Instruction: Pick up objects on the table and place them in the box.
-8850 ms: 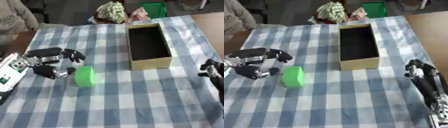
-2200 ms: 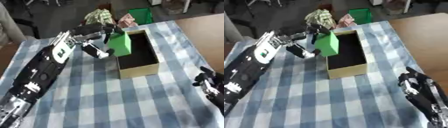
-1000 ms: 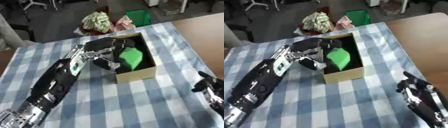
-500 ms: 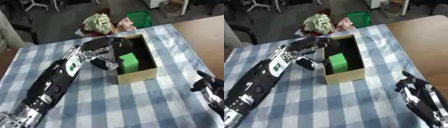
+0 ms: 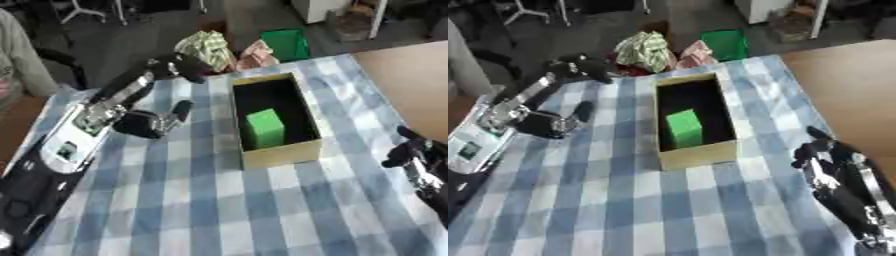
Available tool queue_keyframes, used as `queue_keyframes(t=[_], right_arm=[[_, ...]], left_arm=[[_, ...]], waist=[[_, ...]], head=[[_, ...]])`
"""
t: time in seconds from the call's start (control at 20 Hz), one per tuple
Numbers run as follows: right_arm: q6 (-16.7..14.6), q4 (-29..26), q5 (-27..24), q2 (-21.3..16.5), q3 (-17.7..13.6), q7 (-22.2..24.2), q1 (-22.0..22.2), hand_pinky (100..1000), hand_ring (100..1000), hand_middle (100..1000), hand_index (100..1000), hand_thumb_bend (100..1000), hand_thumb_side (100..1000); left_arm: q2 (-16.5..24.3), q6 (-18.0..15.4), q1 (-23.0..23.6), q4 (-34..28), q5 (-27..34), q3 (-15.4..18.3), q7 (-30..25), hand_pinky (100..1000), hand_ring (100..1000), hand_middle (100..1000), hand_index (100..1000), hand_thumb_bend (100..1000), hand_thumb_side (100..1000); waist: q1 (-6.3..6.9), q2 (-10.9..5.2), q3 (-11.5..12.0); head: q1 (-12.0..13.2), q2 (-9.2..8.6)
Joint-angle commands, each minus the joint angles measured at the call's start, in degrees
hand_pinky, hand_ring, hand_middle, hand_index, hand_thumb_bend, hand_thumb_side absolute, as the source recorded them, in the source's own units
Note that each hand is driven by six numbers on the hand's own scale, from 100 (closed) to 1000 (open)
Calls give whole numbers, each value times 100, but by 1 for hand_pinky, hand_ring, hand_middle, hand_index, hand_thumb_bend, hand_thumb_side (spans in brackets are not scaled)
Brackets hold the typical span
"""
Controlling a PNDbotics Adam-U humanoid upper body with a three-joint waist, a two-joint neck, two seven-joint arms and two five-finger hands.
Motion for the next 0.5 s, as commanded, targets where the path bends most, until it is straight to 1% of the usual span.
queue_keyframes(t=[0.05,0.2,0.35,0.45,0.5], right_arm=[[-6,-171,-77,-145,-124,-111,-38,611,1000,500,564,100,459],[-18,-200,-112,-203,-182,-162,-65,611,1000,500,565,100,470],[-28,-225,-165,-275,-232,-202,-91,611,1000,501,566,100,470],[-34,-241,-195,-320,-272,-238,-111,611,1000,502,569,100,470],[-35,-246,-204,-348,-287,-253,-114,611,1000,503,572,100,470]], left_arm=[[148,604,443,-904,854,518,-211,722,717,785,885,100,437],[-133,889,1043,-1294,1073,831,-421,709,692,771,884,100,443],[-466,1049,1494,-1516,990,1066,-601,705,683,764,882,100,448],[-689,1138,1763,-1605,896,1185,-694,699,668,758,879,100,454],[-795,1193,1888,-1617,847,1243,-711,691,649,741,872,100,467]], waist=[[-68,-87,73],[-120,-79,188],[-175,-85,264],[-218,-77,313],[-235,-79,338]], head=[[-84,54],[-140,74],[-187,76],[-228,72],[-235,84]])
